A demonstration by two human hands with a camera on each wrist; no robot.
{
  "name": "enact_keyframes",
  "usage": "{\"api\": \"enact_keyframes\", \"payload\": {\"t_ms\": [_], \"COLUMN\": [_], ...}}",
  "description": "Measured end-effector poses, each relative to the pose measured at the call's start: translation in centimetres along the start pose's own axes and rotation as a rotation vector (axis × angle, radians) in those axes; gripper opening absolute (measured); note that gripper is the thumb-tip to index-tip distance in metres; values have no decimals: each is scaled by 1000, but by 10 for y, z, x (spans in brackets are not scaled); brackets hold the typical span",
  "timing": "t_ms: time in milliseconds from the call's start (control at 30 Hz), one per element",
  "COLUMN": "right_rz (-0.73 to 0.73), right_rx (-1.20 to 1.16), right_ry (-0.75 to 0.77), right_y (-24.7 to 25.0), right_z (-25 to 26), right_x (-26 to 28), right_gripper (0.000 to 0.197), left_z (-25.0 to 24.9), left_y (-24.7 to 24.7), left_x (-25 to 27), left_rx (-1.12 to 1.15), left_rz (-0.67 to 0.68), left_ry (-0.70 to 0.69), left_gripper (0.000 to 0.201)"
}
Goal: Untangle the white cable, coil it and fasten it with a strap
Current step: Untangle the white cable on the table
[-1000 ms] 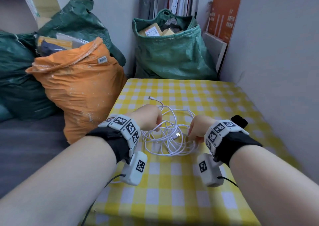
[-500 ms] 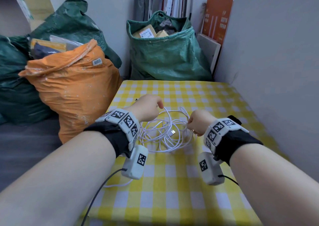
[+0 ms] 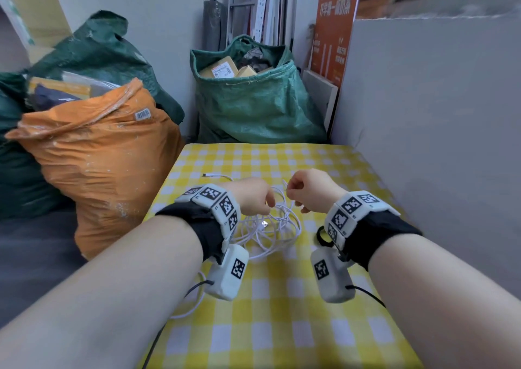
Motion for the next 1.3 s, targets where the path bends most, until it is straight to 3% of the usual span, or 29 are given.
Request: {"api": "enact_keyframes", "payload": {"t_ms": [133,267,500,700,967,1100,1200,1300], "right_rz": [62,166,243,227,61,-158,-341,-406], "right_rx": [80,152,354,291,167,184,125,135], "right_ry": [-130,-193,-192,-176,-55,-77,-198,-277], "right_y": [-3,-14,-32,-37,-19,0,18,29], "right_z": [-14,-26,-31,-32,-16,-18,-25,-31], "right_x": [0,1,-2,-5,-13,-17,-15,-12], "right_gripper": [24,14,26,24,20,19,22,30], "left_z": [0,1,6,9,-1,0,1,6], "left_y": [-4,-7,-14,-15,-13,-11,-7,-6], "left_x": [-1,-3,-6,-5,-2,0,5,7], "left_rx": [8,11,29,53,60,-69,-125,-167], "left_rz": [-17,-9,11,45,151,170,171,232], "left_ry": [19,27,50,53,-24,67,122,161], "left_gripper": [32,33,31,34,71,57,43,34]}}
Point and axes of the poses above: each hand's wrist, its own x-axis away from the middle knuckle, its own y-axis out of the back of the hand, z = x × y, the point moved 2 cm from there along -x, towards the middle knuckle, and after that the axes turned 7 degrees about -z, right-handed, at the moved point
